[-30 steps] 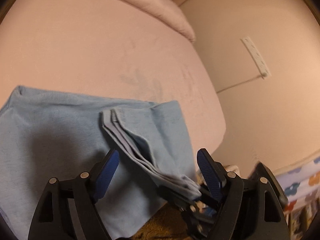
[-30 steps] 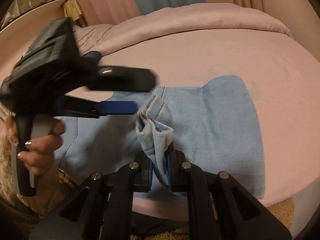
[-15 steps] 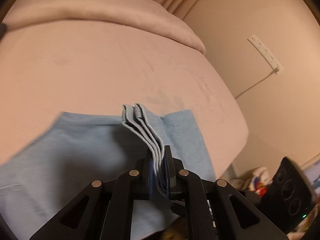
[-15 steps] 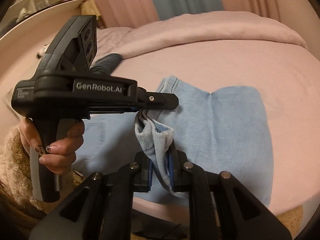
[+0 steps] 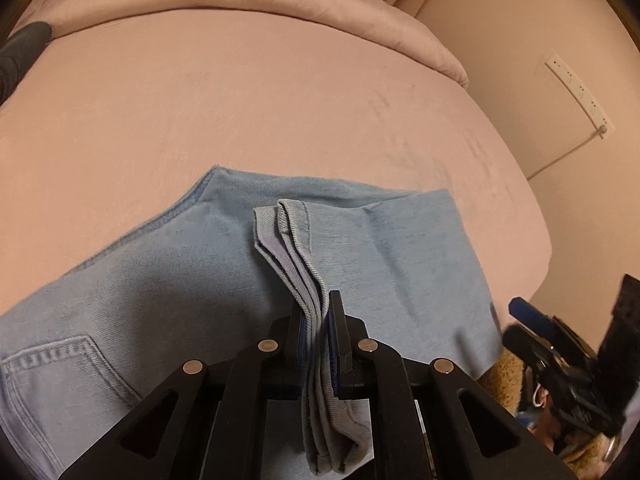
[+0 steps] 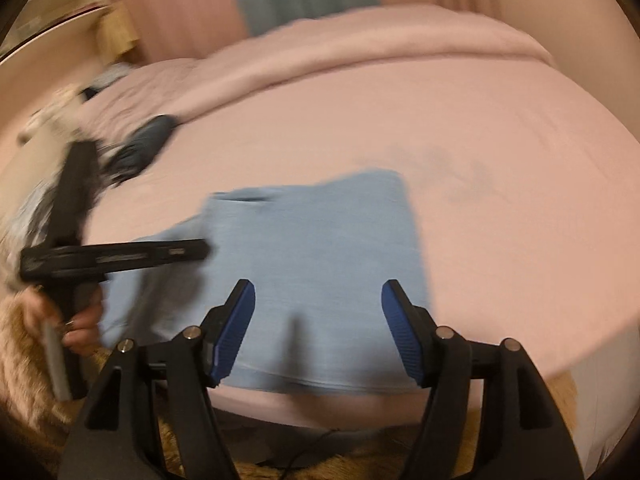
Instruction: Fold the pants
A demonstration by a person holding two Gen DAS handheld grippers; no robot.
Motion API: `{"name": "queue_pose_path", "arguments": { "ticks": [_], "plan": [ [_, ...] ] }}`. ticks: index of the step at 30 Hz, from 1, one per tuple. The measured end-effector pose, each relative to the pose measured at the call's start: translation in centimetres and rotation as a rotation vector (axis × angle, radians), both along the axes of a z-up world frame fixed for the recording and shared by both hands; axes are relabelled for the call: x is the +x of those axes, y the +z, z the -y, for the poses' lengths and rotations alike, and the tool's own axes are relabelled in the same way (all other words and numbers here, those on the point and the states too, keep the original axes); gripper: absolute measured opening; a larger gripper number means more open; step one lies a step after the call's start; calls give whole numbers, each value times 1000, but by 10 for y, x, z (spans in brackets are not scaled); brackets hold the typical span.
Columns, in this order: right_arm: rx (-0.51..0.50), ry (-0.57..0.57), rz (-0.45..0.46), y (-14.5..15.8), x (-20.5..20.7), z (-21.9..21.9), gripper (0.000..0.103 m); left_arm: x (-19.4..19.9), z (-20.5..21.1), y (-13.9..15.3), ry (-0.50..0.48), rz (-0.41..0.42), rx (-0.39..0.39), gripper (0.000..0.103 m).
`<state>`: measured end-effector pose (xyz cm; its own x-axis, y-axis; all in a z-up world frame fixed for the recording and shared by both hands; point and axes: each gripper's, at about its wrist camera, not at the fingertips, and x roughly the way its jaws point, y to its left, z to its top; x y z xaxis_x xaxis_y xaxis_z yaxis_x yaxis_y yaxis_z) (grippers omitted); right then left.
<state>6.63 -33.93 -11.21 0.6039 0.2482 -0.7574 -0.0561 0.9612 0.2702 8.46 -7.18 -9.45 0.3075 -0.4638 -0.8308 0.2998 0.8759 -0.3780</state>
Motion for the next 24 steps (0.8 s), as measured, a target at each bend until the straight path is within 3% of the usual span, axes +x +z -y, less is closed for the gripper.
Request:
{"name": "queue_pose_path", "arguments": {
  "ticks": [2,4,6,9,12,18,24],
  "plan": [
    [-11,-53,-27,-5,6,13,62,-4,-3,1,-5,15,3,8],
    [-24,-92,-46,-10,5,20,41,-6,-10,-2,6,15,11,8],
    [-27,-91,-71,-15,5,21,30,-6,-7,-10,17,-10,51,10],
    [-65,-95,-105,-24,11,17,23,-6,-1,-24,12,-10,120,15],
    [-91,-101,-139,-31,15,16,23,-6,3,-24,1,8,146,17],
    [-157,-105,-161,-36,24,7,23,-5,-10,-24,24,-14,94,17],
    [-155,-122,-164,-39,27,6,24,-25,-5,-3,25,29,130,17]
  ]
}}
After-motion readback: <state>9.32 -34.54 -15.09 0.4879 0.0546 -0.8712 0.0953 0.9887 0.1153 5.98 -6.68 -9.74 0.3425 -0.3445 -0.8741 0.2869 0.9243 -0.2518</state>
